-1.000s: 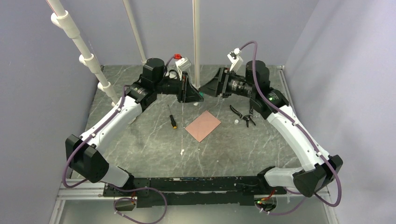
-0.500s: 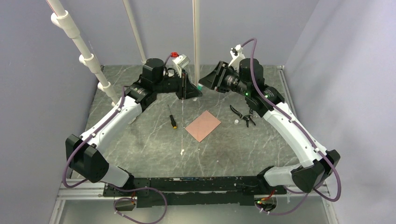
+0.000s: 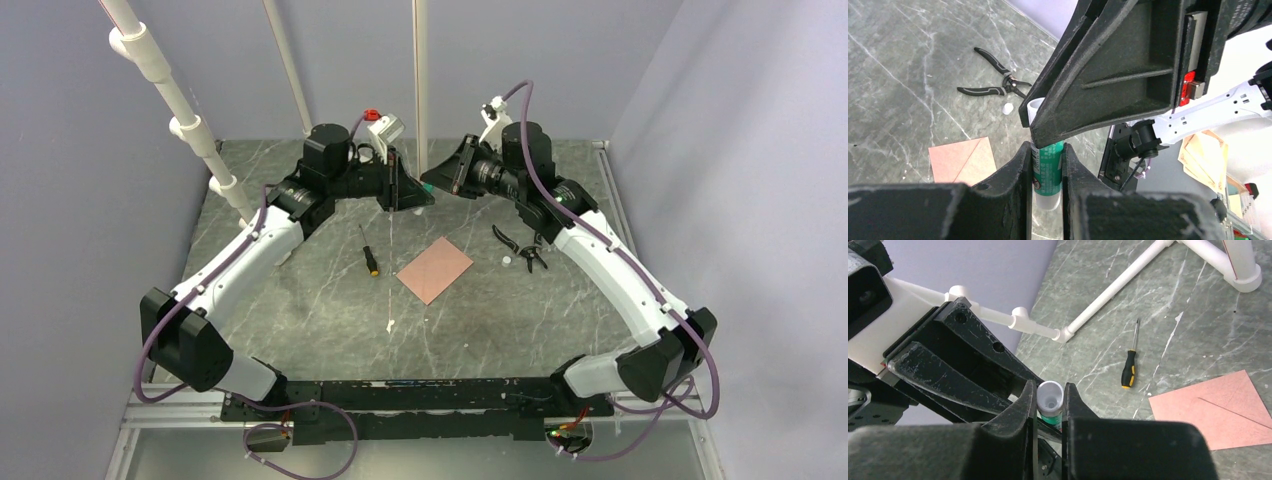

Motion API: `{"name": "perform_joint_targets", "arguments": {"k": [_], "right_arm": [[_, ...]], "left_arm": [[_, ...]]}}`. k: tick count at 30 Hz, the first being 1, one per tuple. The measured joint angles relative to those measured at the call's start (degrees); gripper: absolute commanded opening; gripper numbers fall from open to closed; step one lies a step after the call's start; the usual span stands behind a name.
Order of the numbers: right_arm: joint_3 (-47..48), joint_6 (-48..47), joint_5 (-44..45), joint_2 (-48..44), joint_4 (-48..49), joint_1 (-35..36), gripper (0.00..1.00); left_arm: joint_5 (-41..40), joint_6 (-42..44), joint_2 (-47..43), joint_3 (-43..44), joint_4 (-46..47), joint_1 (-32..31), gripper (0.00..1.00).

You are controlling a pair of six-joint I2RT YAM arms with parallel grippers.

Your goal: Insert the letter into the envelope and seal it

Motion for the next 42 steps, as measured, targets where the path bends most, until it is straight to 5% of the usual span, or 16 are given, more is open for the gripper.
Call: {"name": "perform_joint_targets", "arguments": {"k": [4,16,17,19,22,31,37,42], "right_arm": [[-1.81,-2.05,-4.11,-1.62,1.55,-1.53,0.0],[-10.84,-11.74,-46.29,-8.92,24.11,-7.93,0.0],[-10.84,-12.07,-48.15,-9.2,25.42,-7.89,0.07],[-10.75,-12.44,-48.87,-9.77,26.16,-7.72,0.43],[-8.85,-12.2,-44.15,-10.19,22.34,-7.39,0.73],[0.83,-6.45,-6.78,-8.72,7.43,-3.06,0.8],[3.58,-3.54,3.58,-1.7,-0.22,-0.63,0.74],[3.76,-1.2,5.42,1.31,-3.28,0.24,0.47]], "left_arm": [[3.19,-0.28,0.02,0.04,0.55,0.11,0.02],[29.24,-8.5,-1.97,-1.05,14.21,-0.74,0.03],[30.16,-9.09,-2.21,-1.05,15.15,-1.03,0.02],[30.64,-8.92,-2.51,-0.74,15.26,-1.36,0.03],[27.23,-3.93,-2.58,1.11,9.99,-1.29,0.03],[-0.04,7.34,0.2,0.48,-0.72,-0.42,0.03],[-5.88,8.22,0.79,-0.13,-1.38,-0.39,0.02],[-7.04,8.24,0.79,-0.46,-0.42,-0.42,0.02]]}}
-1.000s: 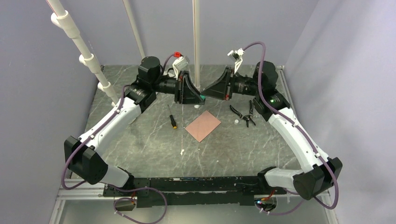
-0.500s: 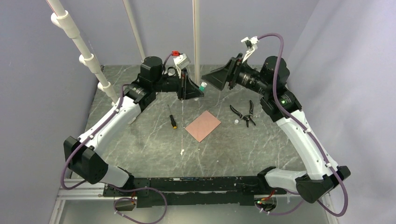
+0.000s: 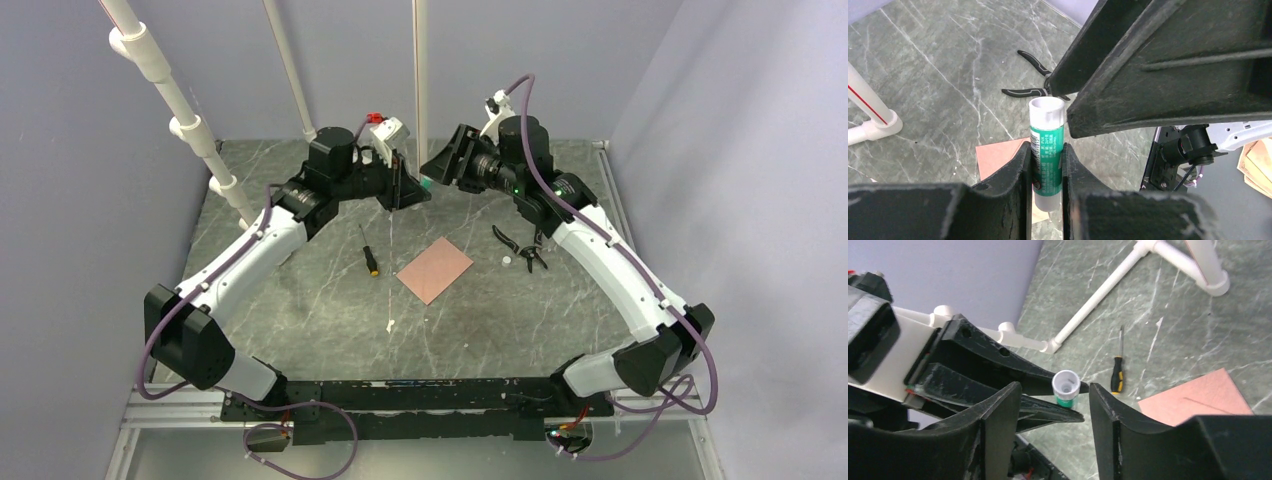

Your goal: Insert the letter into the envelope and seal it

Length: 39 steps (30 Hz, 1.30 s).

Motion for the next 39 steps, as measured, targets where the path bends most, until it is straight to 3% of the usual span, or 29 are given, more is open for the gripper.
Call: {"name": "perform_joint_targets", "arguments": {"k": [2,4,10,15,22,24,28,30,33,35,37,39], "right_arm": [[0.0,0.92,-0.07,0.11,-0.22,0.11,0.38],[0.02,1.55,-0.22,0.09,0.09,0.11,0.37],[0.33,2.23,-1.31,0.37,0.24,0.07,0.53],[0.44,2.25,-1.27,0.98,-0.94,0.2,0.55],[0.37,2.1,-1.36,1.88,-1.05,0.33,0.27],[-0.31,2.21,-1.6,1.44,0.28,0.39,0.27],[-3.93,2.14,-1.57,-1.05,3.5,0.46,0.38],[-4.09,2.01,-1.62,-1.57,4.2,0.48,0.37],[-4.09,1.9,-1.95,-1.86,5.44,0.48,0.17],[-4.09,2.21,-2.45,-1.86,5.64,0.42,0.1],[-4.09,2.54,-3.15,-1.88,5.9,0.26,0.15],[-4.09,2.56,-4.07,-1.95,6.08,0.15,0.32]], "left_arm": [[0.02,-0.09,0.0,-0.39,0.33,0.0,0.02],[0.02,-0.31,0.0,-0.59,0.31,0.0,0.02],[0.22,-1.03,-0.02,-0.59,0.48,0.02,0.02],[0.24,-1.33,-0.13,-0.59,0.81,0.02,0.03],[0.92,-1.6,-1.09,-0.59,1.55,0.02,0.02],[1.22,-1.64,-1.11,-0.59,1.64,0.02,0.02],[2.89,-1.99,-1.14,-0.59,1.64,0.13,0.02],[3.65,-2.36,-1.27,-0.63,1.64,0.13,0.03],[4.39,-2.6,-1.99,-1.25,1.7,0.13,0.03],[4.42,-2.67,-2.54,-1.4,1.62,0.22,0.02],[4.37,-2.6,-2.91,-1.42,1.49,0.26,0.03],[4.37,-2.47,-3.21,-1.42,1.14,0.26,0.02]]}}
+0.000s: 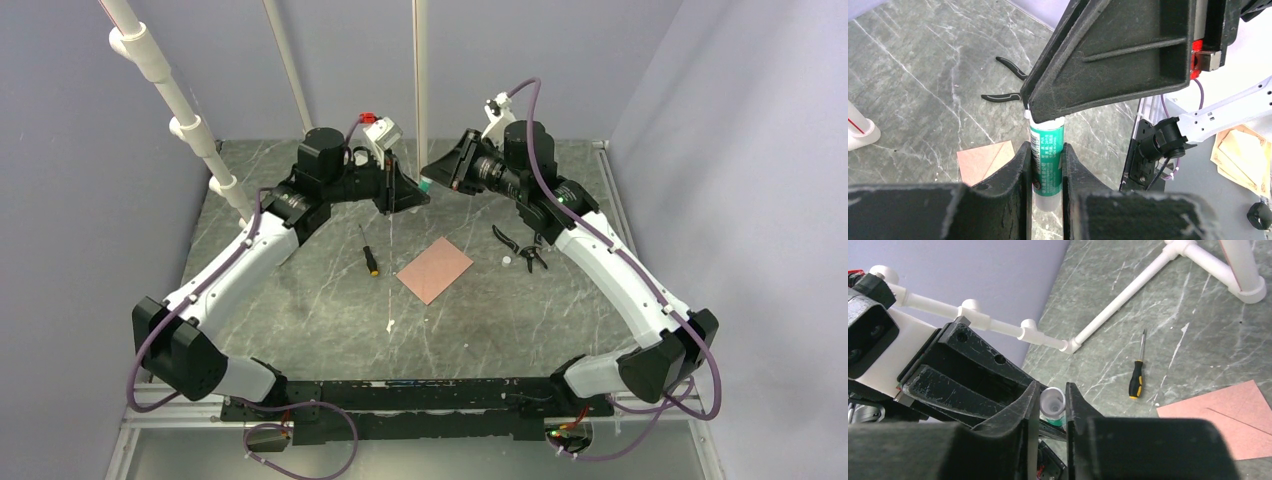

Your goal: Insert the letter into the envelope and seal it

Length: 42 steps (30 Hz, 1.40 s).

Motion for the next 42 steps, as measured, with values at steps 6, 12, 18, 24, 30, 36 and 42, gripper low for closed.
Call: {"name": "perform_joint_targets", "arguments": {"k": [6,12,18,24,30,36,42], "right_arm": [[0.26,-0.07,-2.45,-0.02,0.04,0.02,0.4],[0.5,0.0,-3.65,0.0,-0.28,-0.17,0.21],[0.63,-0.07,-4.35,0.0,-0.24,-0.31,0.26],[1.25,-1.03,-5.38,0.0,-0.5,-0.33,0.16],[2.03,-4.68,-8.0,-0.04,-0.74,-0.68,0.0],[-0.7,-13.42,-18.69,-3.56,4.87,-1.53,0.0],[-1.31,-22.38,-37.09,-8.26,12.0,-1.75,0.0]], "left_arm": [[0.48,0.02,-0.35,0.0,-0.74,-0.02,0.03],[0.9,-0.2,-1.07,0.0,-0.83,0.0,0.02],[0.98,-0.48,-1.33,0.0,-0.94,0.04,0.02],[1.46,-1.64,-1.6,0.0,-0.76,0.04,0.02],[2.91,-3.15,-2.16,0.42,-1.27,0.31,0.02],[10.1,-4.92,-3.26,1.46,-1.4,0.48,0.02],[26.67,-12.61,-4.87,1.36,9.49,0.02,0.02]]}}
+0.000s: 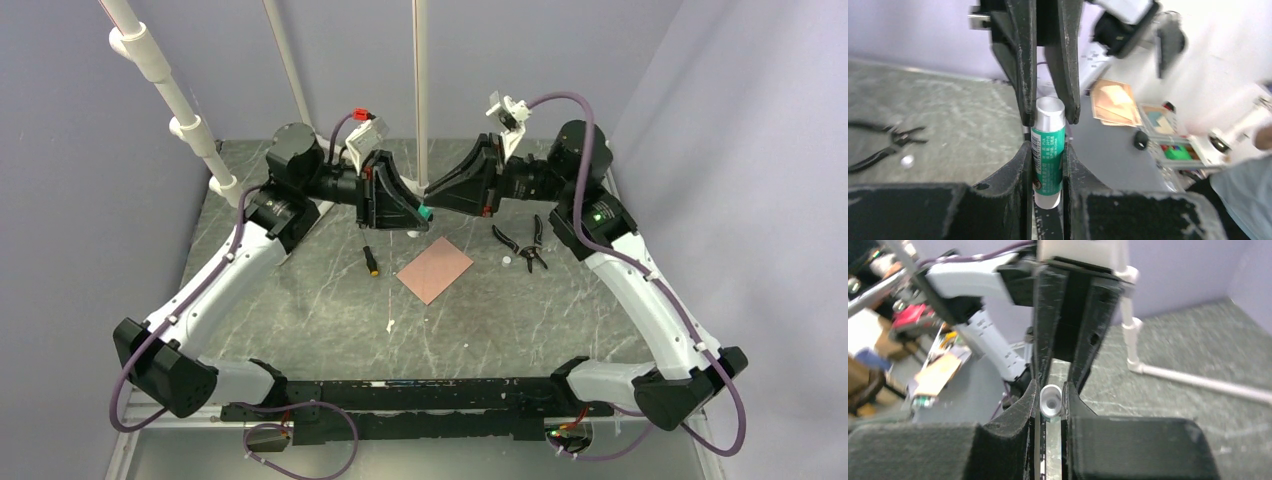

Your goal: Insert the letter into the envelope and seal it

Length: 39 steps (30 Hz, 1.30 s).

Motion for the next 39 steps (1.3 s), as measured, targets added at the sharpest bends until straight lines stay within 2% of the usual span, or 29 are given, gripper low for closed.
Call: {"name": "perform_joint_targets", "arguments": {"k": [4,5,6,7,8,10,14,17,25,27,34,39], "right_arm": [[3.08,-4.66,-9.86,-0.04,1.33,0.57,0.0],[3.63,-5.62,-10.49,-0.11,1.4,0.9,0.16],[3.78,-5.97,-10.43,-0.17,1.49,1.09,0.4],[3.82,-5.66,-9.57,-0.26,1.44,1.36,0.58],[3.82,-4.5,-7.98,-0.33,1.22,1.51,0.66],[3.8,-0.63,-1.64,-0.35,1.27,1.66,0.73],[3.89,9.03,13.11,0.9,0.46,1.88,0.77],[3.63,13.88,21.62,2.45,-0.74,2.34,0.72],[6.1,18.53,26.38,6.23,-4.07,3.45,0.12],[6.69,18.29,26.56,6.36,-5.09,3.48,0.0],[7.34,14.64,23.06,6.84,-5.46,3.19,0.0],[4.35,7.13,9.25,4.74,0.68,2.23,0.0]], "left_arm": [[8.46,-9.57,0.11,-0.52,13.7,-1.01,0.03],[9.44,-10.84,0.13,-0.52,15.65,-1.18,0.02],[9.94,-11.28,0.15,-0.5,16.31,-1.25,0.02],[9.97,-10.95,0.09,-0.37,15.89,-1.25,0.03],[9.16,-9.62,0.09,0.0,14.51,-1.18,0.02],[5.07,-5.68,0.09,1.49,9.2,-0.83,0.03],[-8.13,0.48,-0.98,2.01,1.79,-0.39,0.03],[-14.78,2.19,-1.79,0.9,0.63,-0.35,0.02],[-20.17,2.95,-1.46,0.61,-1.77,-0.13,0.02],[-20.31,2.99,-1.46,0.48,-1.92,-0.15,0.02],[-19.34,2.67,-1.49,0.5,-2.25,-0.09,0.02],[-9.88,0.61,-1.4,0.9,-0.7,0.09,0.02]]}}
